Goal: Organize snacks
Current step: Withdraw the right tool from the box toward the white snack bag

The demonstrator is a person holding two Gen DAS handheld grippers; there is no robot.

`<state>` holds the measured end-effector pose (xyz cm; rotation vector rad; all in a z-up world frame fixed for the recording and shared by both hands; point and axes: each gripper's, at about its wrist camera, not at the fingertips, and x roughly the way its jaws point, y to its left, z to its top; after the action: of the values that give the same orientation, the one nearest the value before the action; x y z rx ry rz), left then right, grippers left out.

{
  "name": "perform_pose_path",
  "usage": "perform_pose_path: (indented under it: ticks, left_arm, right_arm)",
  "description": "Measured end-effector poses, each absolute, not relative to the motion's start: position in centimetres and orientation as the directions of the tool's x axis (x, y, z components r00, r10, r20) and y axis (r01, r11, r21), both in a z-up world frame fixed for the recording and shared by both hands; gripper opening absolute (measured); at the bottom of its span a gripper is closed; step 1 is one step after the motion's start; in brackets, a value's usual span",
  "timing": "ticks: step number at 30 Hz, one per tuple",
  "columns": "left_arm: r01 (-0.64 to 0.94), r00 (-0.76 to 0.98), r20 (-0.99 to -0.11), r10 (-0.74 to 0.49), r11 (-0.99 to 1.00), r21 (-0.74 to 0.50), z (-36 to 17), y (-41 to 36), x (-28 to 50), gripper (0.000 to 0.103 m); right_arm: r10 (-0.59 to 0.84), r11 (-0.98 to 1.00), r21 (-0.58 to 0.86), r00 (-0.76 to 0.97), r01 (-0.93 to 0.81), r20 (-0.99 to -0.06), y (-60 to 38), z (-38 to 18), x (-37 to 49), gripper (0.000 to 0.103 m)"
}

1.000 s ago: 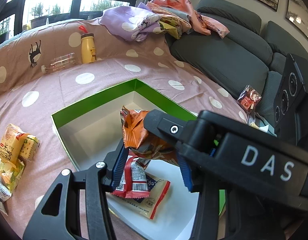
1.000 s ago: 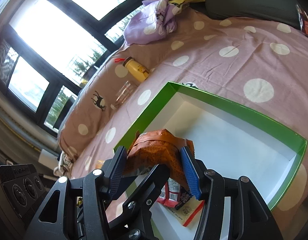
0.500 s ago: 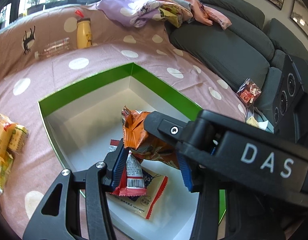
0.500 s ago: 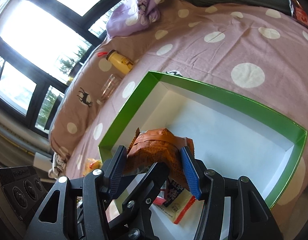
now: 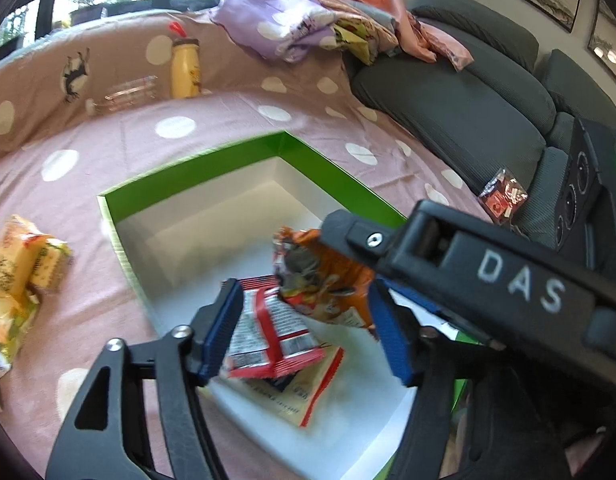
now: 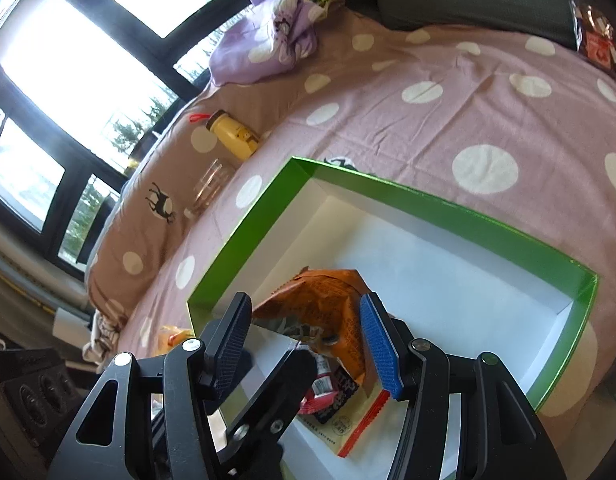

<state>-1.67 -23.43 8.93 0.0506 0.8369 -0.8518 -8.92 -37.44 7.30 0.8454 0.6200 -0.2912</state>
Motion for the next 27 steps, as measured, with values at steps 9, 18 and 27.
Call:
perform_pose_path:
  ticks: [9,18,27]
  left_arm:
    - [0.576,0.506,-0.638,-0.580,0.778,-0.250,11.1,-15.8,-1.5,0.090]
    - [0.288,0.683,-0.639,-0.353,0.935,-0.208,10.8,-4.0,-0.8,0.101]
    - [-0.050,0.705,-0.698,-0.124,0.974,-0.223,8.5,5.0,2.1,0.101]
  right_arm:
    - [-0.006,0.701,0.581,0.818,0.414,-0.576,-35.1,8.9,-8.5,0.073]
    - [0.008,0.795,0.506,0.828,0.335,-0.561,-30.6,10.4,-7.3,0.081]
    - [0.038,0.888,0.380,0.783,0.259,-0.621,-25.0,9.7,-4.8,0.082]
